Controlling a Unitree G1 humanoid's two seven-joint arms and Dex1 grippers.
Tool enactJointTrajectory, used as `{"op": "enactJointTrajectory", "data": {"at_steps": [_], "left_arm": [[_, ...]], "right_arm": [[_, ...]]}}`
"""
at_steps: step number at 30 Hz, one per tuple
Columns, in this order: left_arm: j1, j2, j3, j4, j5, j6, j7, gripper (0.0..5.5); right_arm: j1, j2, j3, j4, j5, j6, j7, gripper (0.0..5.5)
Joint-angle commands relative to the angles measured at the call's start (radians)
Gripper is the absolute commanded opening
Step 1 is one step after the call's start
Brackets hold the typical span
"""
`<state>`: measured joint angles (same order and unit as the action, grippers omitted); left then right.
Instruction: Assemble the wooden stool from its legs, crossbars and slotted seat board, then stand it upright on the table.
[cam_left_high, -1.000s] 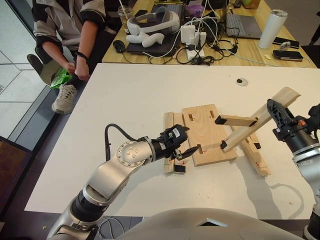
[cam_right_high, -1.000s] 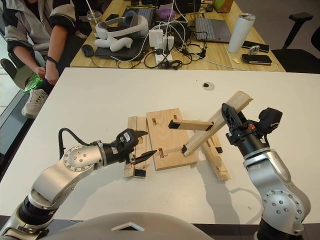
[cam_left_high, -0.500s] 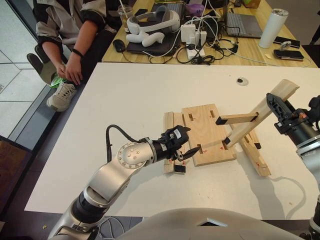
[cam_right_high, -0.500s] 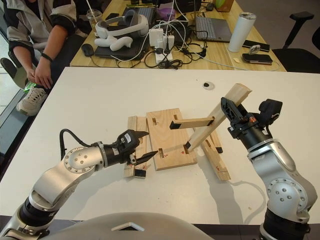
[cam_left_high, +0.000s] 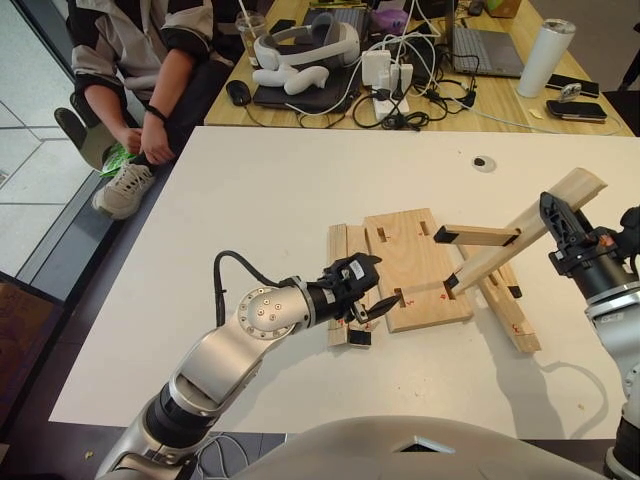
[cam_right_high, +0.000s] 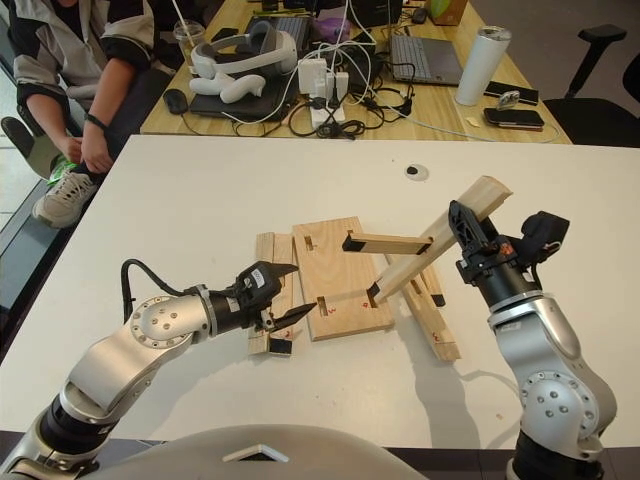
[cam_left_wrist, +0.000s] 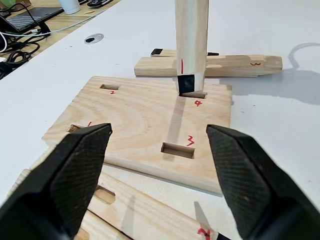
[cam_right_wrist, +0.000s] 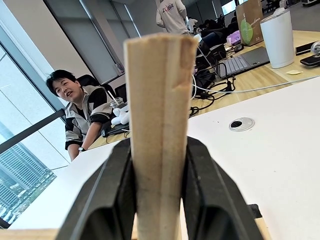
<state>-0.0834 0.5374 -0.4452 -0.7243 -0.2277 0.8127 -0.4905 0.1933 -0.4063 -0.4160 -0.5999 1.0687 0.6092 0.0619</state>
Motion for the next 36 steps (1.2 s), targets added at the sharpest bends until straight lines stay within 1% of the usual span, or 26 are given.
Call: {"op": "enactJointTrajectory", "data": {"at_steps": [1, 6, 11, 14, 17, 20, 23, 26, 28, 32, 36], "left_arm": [[0.009, 0.003, -0.005, 0.000, 0.013, 0.003, 0.004, 3.52], [0.022, -0.006, -0.010, -0.007, 0.021, 0.005, 0.020, 3.52], [0.024, -0.007, -0.015, -0.008, 0.029, 0.005, 0.021, 3.52], [0.036, 0.002, -0.015, -0.012, 0.036, 0.003, 0.020, 3.52], [0.041, 0.016, -0.010, -0.008, 0.042, -0.001, 0.015, 3.52], [0.044, 0.022, 0.036, 0.011, 0.042, -0.008, 0.015, 3.52], [0.015, -0.048, 0.141, 0.050, 0.030, 0.003, 0.077, 3.52], [-0.041, -0.160, 0.255, 0.095, 0.004, 0.012, 0.158, 3.52], [-0.079, -0.206, 0.296, 0.118, -0.004, 0.010, 0.192, 3.52], [-0.135, -0.241, 0.311, 0.155, -0.004, 0.006, 0.210, 3.52], [-0.171, -0.246, 0.299, 0.180, -0.009, 0.007, 0.192, 3.52]], "right_arm": [[0.058, -0.027, 0.035, -0.030, -0.059, 0.015, 0.035, 1.00], [0.108, -0.057, 0.052, -0.052, -0.120, 0.006, 0.081, 1.00], [0.158, -0.077, 0.116, -0.078, -0.310, -0.077, 0.112, 1.00], [0.207, -0.066, 0.157, -0.094, -0.446, -0.159, 0.126, 1.00], [0.227, -0.037, 0.165, -0.089, -0.462, -0.182, 0.115, 1.00], [0.226, -0.025, 0.161, -0.069, -0.460, -0.191, 0.110, 1.00], [0.223, 0.001, 0.167, -0.054, -0.459, -0.197, 0.092, 1.00], [0.168, 0.051, 0.182, -0.007, -0.460, -0.200, 0.052, 1.00], [0.108, 0.075, 0.219, 0.025, -0.487, -0.203, 0.034, 1.00], [-0.079, 0.133, 0.318, 0.144, -0.574, -0.234, 0.013, 1.00], [-0.232, 0.203, 0.388, 0.286, -0.675, -0.320, 0.007, 1.00]]}}
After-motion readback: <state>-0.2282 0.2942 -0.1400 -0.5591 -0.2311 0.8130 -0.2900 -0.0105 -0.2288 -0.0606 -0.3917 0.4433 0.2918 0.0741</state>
